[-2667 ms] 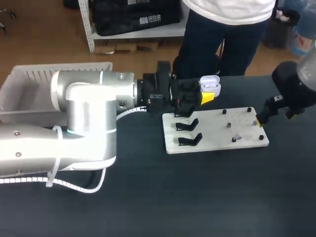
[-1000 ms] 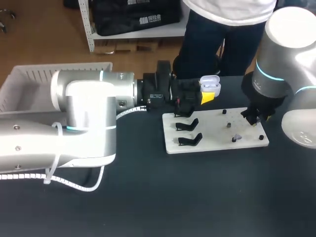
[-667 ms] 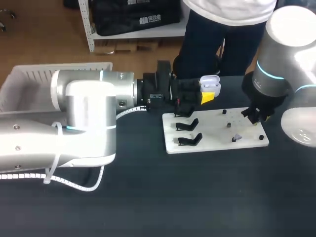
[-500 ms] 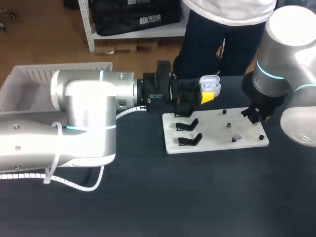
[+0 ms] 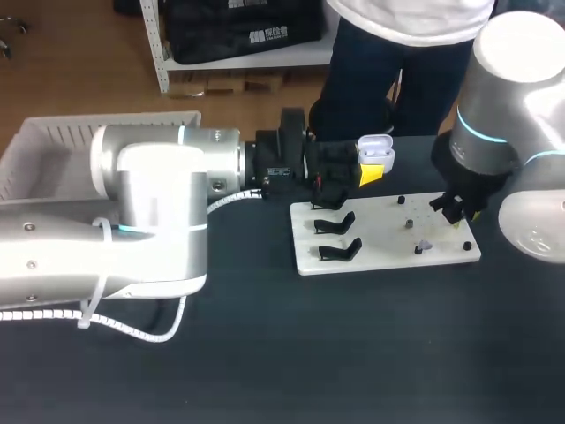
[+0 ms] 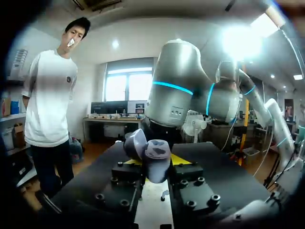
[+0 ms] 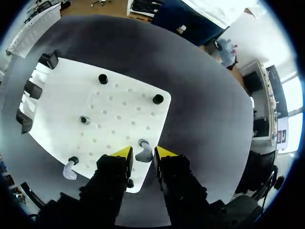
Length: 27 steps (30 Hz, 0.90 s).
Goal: Pick up each earbud case from the left stands, insert the matching earbuds, close the lid, and place the case in the box.
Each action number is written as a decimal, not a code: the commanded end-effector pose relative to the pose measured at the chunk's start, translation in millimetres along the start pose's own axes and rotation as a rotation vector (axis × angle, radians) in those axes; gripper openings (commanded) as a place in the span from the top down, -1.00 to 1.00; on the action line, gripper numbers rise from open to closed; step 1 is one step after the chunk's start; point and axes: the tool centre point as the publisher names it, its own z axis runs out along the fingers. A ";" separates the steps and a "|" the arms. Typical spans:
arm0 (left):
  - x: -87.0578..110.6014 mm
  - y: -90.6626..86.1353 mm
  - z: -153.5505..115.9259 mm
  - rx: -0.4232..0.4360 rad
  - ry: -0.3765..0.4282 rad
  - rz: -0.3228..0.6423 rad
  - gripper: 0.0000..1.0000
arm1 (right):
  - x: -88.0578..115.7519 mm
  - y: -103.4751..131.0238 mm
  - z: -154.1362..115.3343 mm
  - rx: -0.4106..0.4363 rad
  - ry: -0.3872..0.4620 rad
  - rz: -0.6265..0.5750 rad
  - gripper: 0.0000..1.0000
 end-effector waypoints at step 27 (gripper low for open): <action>1.8 -1.3 0.3 -0.007 -0.009 0.004 1.00 | 3.3 10.4 -103.8 0.002 0.024 0.060 1.00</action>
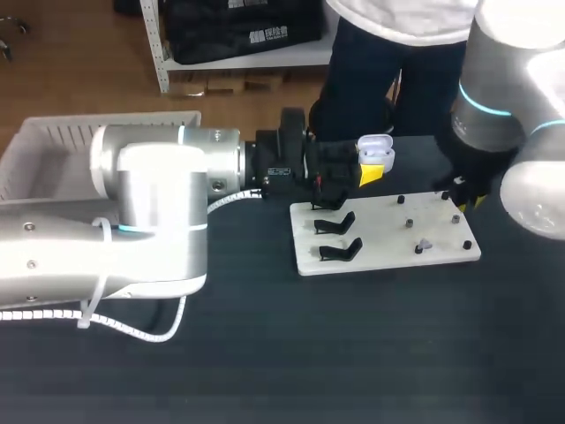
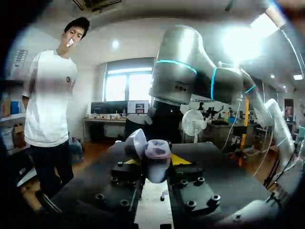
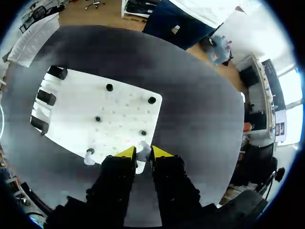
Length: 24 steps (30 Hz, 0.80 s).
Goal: Pick up each earbud case from the left stands, insert the matching earbuds, close the lid, and place the case in the box.
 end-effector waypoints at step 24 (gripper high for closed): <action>1.9 -1.3 0.3 -0.007 -0.009 0.004 1.00 | 25.7 29.1 -125.0 -0.027 0.070 0.091 1.00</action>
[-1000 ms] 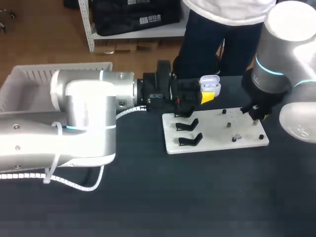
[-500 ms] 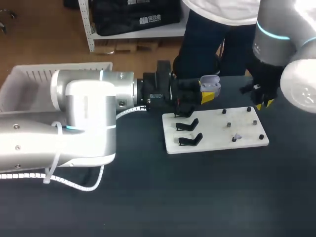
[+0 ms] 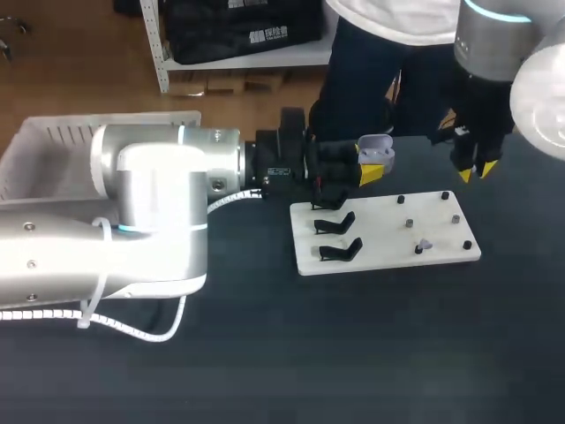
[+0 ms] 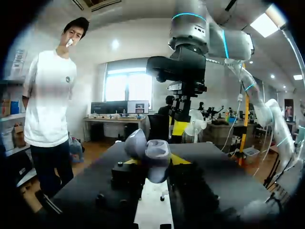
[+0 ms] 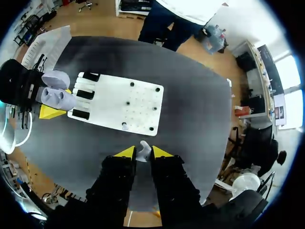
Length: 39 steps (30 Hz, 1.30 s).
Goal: Pick up each earbud case from the left stands, insert the matching earbuds, close the lid, and place the case in the box.
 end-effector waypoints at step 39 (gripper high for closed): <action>1.9 -1.3 0.4 -0.007 -0.009 0.005 1.00 | -16.7 54.8 -40.8 0.013 -0.005 0.915 1.00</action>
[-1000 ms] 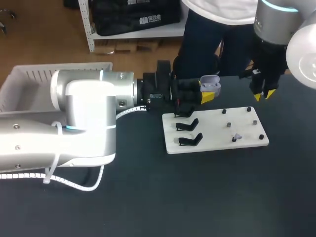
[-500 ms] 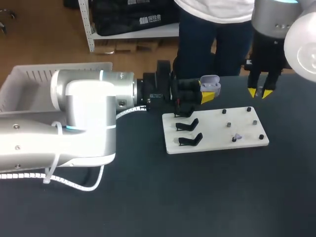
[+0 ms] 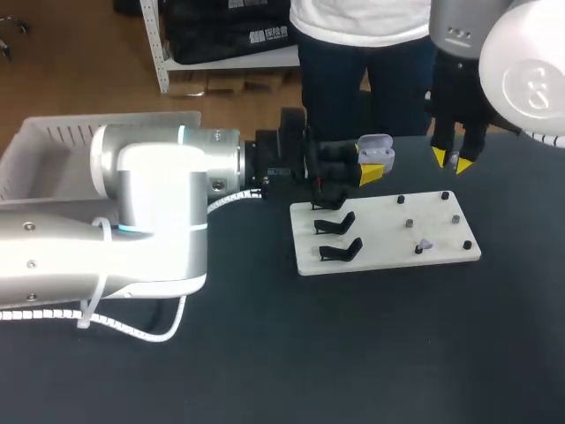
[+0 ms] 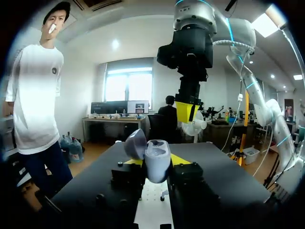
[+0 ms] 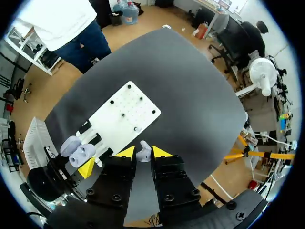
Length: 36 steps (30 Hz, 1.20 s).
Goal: Pick up each earbud case from the left stands, insert the matching earbuds, close the lid, and place the case in the box.
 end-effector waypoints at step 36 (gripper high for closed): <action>1.9 -1.3 0.4 -0.007 -0.009 0.005 1.00 | 22.3 82.3 -10.1 -0.031 -0.014 -0.221 1.00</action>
